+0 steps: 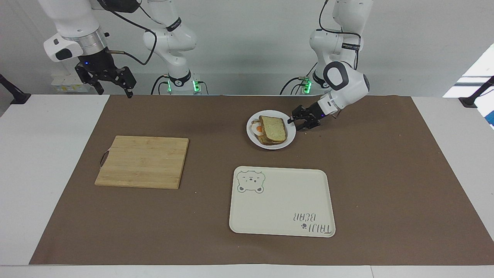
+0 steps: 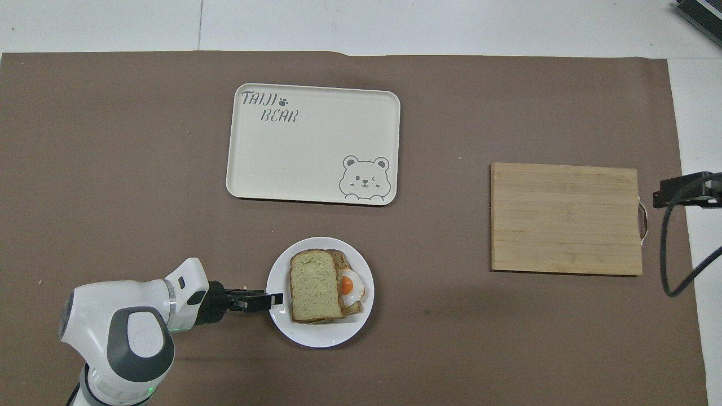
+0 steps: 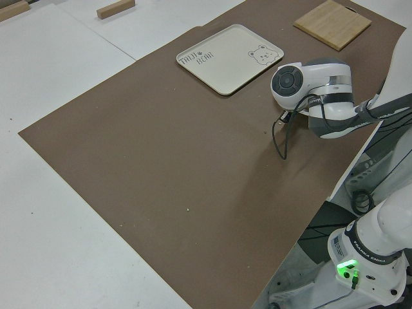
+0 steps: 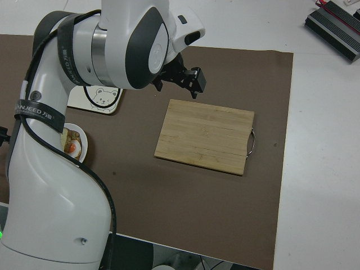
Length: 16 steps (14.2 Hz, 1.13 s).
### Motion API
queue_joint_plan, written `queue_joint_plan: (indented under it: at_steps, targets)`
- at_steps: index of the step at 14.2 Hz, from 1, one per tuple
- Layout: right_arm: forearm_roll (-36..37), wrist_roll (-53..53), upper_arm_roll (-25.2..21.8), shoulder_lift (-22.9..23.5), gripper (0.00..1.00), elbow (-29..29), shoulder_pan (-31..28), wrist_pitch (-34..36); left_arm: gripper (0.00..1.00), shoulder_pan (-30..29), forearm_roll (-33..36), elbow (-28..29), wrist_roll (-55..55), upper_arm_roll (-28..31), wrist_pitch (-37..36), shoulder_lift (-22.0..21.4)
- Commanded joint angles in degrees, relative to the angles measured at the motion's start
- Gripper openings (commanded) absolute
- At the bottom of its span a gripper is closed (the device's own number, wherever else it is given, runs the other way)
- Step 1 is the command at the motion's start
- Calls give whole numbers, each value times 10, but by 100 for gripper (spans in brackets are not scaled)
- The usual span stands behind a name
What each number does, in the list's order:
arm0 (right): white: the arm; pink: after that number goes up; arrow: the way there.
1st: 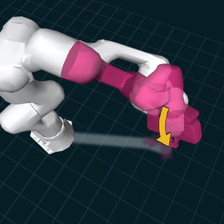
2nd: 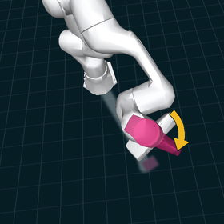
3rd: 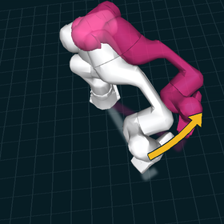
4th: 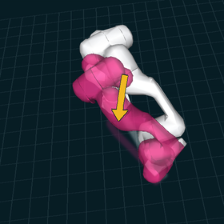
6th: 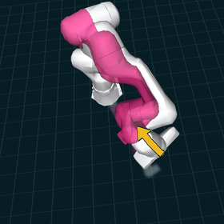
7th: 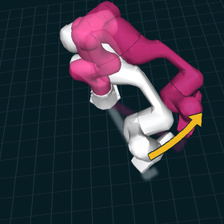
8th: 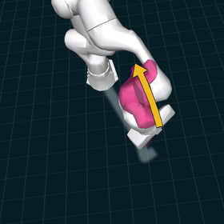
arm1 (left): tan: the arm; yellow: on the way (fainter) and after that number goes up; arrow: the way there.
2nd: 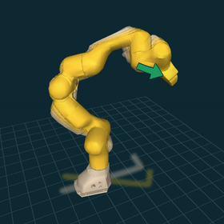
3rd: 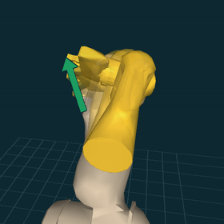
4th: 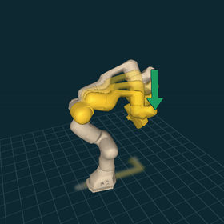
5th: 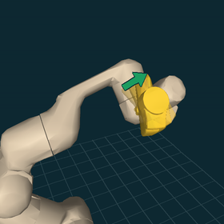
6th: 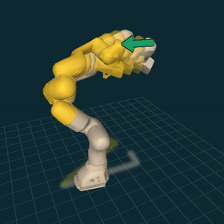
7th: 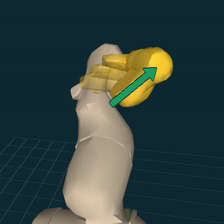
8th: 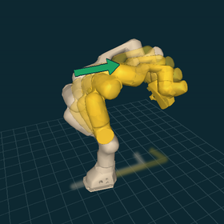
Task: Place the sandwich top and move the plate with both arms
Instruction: 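Reach the left gripper to the white plate rim nearest the robot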
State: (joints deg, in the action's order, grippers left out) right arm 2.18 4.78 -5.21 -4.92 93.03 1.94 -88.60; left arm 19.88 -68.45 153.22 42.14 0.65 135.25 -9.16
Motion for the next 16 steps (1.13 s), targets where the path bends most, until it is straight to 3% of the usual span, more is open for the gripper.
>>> queue_joint_plan:
  at_steps: [1,6,8,16]
  targets:
    - [4,6,2,3,100,-9,0,13,61,16,-66,17,44,7,16,5]
    - [-2,1,2,2,100,-9,0,19,54,17,-88,24,53,7,11,-2]
    - [-74,-7,-2,4,100,-10,-3,5,50,15,-90,40,53,7,6,-15]
    - [-25,-14,0,9,100,-12,1,-19,41,19,-111,60,54,6,3,-33]
